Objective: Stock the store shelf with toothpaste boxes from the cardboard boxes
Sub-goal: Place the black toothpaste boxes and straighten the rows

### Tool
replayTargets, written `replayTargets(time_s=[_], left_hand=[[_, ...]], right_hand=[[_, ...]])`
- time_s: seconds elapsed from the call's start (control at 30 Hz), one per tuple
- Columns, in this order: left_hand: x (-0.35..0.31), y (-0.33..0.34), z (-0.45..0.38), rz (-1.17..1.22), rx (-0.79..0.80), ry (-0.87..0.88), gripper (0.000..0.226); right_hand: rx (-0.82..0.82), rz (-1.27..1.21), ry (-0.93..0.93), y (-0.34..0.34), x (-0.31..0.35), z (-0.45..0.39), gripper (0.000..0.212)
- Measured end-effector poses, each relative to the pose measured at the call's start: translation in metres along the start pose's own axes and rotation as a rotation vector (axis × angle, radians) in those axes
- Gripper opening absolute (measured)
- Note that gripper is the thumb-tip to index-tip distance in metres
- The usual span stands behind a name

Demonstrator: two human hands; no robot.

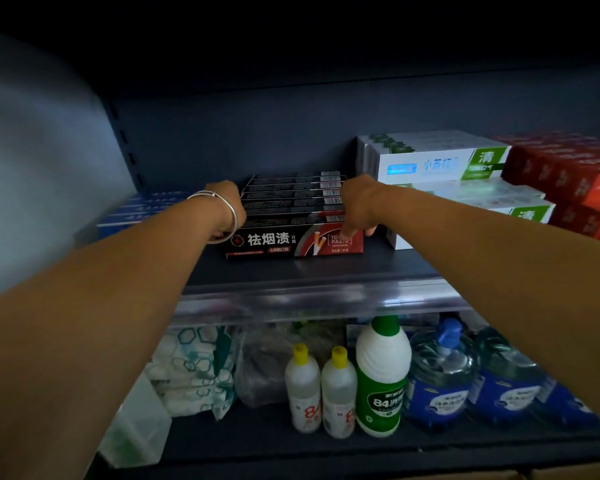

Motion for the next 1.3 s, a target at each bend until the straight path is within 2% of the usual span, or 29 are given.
replayTargets(time_s=[0.1,0.2,0.47,0.57,0.67,0.83,1.07,1.3], left_hand=[[0.002,0.001,-0.002,-0.016,0.007,0.006,0.028],[0.003,0.001,-0.002,0.018,-0.004,-0.008,0.034],[0.000,0.003,0.006,-0.012,0.034,0.026,0.037],[-0.011,-0.002,0.015,-0.101,-0.016,0.095,0.034],[-0.031,-0.006,0.029,-0.149,-0.053,0.181,0.038],[-0.075,-0.004,0.063,-0.092,-0.067,0.319,0.051],[-0.126,0.012,0.096,-0.061,-0.059,0.431,0.051],[-0.178,0.031,0.100,-0.018,-0.100,0.434,0.044]], right_hand=[[-0.026,0.058,0.000,0.000,0.002,-0.001,0.035],[-0.102,0.099,-0.011,0.001,0.003,0.001,0.044],[-0.180,0.104,-0.034,0.011,-0.003,-0.002,0.047],[-0.207,0.147,-0.067,0.003,-0.013,0.007,0.046],[-0.214,0.214,-0.097,-0.007,-0.029,0.025,0.044],[-0.124,0.250,-0.038,-0.006,-0.061,0.063,0.061],[-0.080,0.275,0.089,0.005,-0.105,0.109,0.053],[-0.110,0.317,0.162,0.034,-0.167,0.116,0.045]])
Point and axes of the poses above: each hand's wrist, its own z-axis away from the middle knuckle, its own y-axis out of the palm, x = y × z, the point moved 1 cm from there along -z, towards the middle knuckle, and after that the axes turned 3 degrees about z, right-handed, at the moved point
